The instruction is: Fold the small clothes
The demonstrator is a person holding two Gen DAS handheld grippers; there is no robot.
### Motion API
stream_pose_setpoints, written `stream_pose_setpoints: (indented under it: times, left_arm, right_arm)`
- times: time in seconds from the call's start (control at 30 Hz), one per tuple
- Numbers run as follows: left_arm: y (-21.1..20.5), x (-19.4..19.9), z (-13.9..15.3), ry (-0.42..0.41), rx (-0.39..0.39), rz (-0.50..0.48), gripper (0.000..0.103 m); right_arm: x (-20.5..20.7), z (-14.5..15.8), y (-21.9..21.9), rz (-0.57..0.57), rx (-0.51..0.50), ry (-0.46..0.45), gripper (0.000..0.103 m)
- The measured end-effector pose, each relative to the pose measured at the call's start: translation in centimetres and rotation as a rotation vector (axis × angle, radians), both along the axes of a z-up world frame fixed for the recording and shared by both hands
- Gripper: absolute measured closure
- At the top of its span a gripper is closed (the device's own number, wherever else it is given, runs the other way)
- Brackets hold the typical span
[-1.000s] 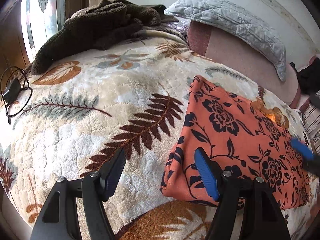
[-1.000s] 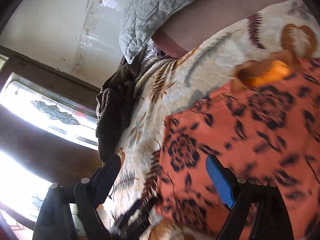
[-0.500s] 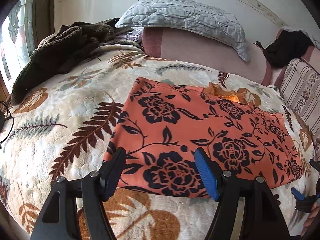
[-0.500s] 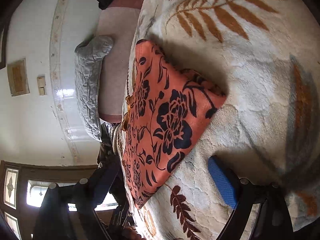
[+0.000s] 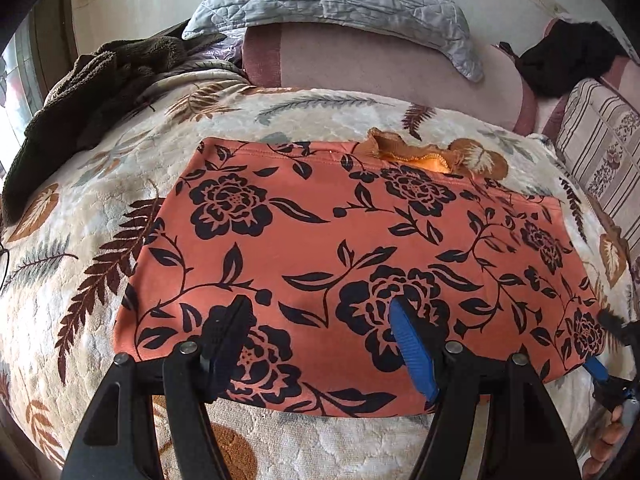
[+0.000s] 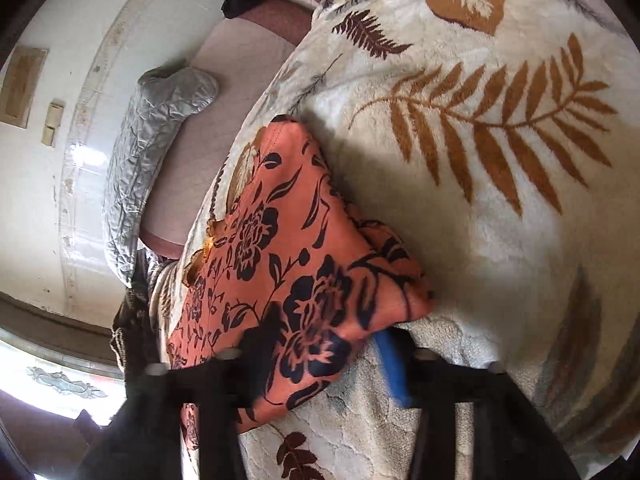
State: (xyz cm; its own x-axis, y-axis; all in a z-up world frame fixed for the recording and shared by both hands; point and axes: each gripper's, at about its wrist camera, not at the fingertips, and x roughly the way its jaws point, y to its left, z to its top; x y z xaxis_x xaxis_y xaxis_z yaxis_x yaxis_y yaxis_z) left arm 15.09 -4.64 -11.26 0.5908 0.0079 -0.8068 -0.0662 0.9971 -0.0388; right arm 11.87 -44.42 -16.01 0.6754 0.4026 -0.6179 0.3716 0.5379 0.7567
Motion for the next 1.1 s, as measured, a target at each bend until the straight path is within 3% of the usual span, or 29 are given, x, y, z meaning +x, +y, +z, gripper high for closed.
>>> stream_pose_setpoints:
  times: [0.03, 0.17, 0.3, 0.37, 0.43, 0.5, 0.53, 0.7, 0.77, 0.83, 0.87, 0.97, 1.03, 1.1]
  left_arm:
    - [-0.2, 0.1, -0.2, 0.004, 0.004, -0.002, 0.032]
    - [-0.7, 0.2, -0.5, 0.007, 0.021, -0.005, 0.032]
    - [-1.2, 0.3, -0.7, 0.010, 0.042, -0.017, 0.032]
    - [-1.3, 0.4, -0.6, 0.007, 0.044, -0.019, 0.032]
    - [-1.4, 0.6, -0.6, 0.007, 0.043, -0.019, 0.032]
    - [-1.6, 0.7, -0.6, 0.008, 0.041, -0.023, 0.032]
    - [-1.6, 0.8, -0.6, 0.007, 0.041, -0.026, 0.032]
    - [-2.2, 0.3, 0.4, -0.058, 0.048, -0.043, 0.031]
    - [-2.9, 0.9, -0.8, -0.033, 0.075, -0.055, 0.027]
    - [-3.5, 2.0, -3.2, 0.056, 0.113, -0.077, 0.027]
    - [-3.7, 2.0, -3.7, 0.047, 0.134, -0.087, 0.025]
    - [-3.6, 1.6, -3.5, 0.008, 0.144, -0.101, 0.024]
    - [-3.3, 1.6, -3.7, 0.004, 0.126, -0.099, 0.024]
    - [-3.3, 1.5, -3.8, -0.009, 0.126, -0.104, 0.023]
  right_arm:
    - [-0.7, -0.2, -0.2, -0.014, 0.045, -0.044, 0.016]
    - [-0.9, -0.2, -0.7, -0.023, 0.088, -0.059, 0.016]
    - [-0.6, -0.3, -1.0, -0.020, 0.078, -0.060, 0.017]
    - [-0.4, -0.2, -0.9, 0.000, 0.049, -0.045, 0.027]
    - [0.3, 0.1, -0.6, 0.022, -0.023, -0.011, 0.061]
    - [0.8, -0.2, -0.4, 0.045, -0.066, 0.028, 0.073]
    - [1.0, 0.0, -0.2, 0.055, -0.104, 0.039, 0.087]
    - [0.6, 4.7, 2.5, 0.104, -0.428, -0.043, 0.091]
    - [1.1, 3.6, 2.5, 0.124, -0.407, 0.004, 0.083]
    - [1.4, 1.0, 1.1, 0.163, -0.284, 0.104, 0.073]
    - [0.9, 0.6, 0.2, 0.148, -0.216, 0.093, 0.073]
    - [0.2, 2.4, -1.9, 0.138, -0.197, 0.060, 0.065]
    - [0.9, 4.2, -3.0, 0.135, -0.222, -0.003, 0.015]
    - [3.1, 5.5, -4.1, 0.148, -0.211, -0.074, 0.009]
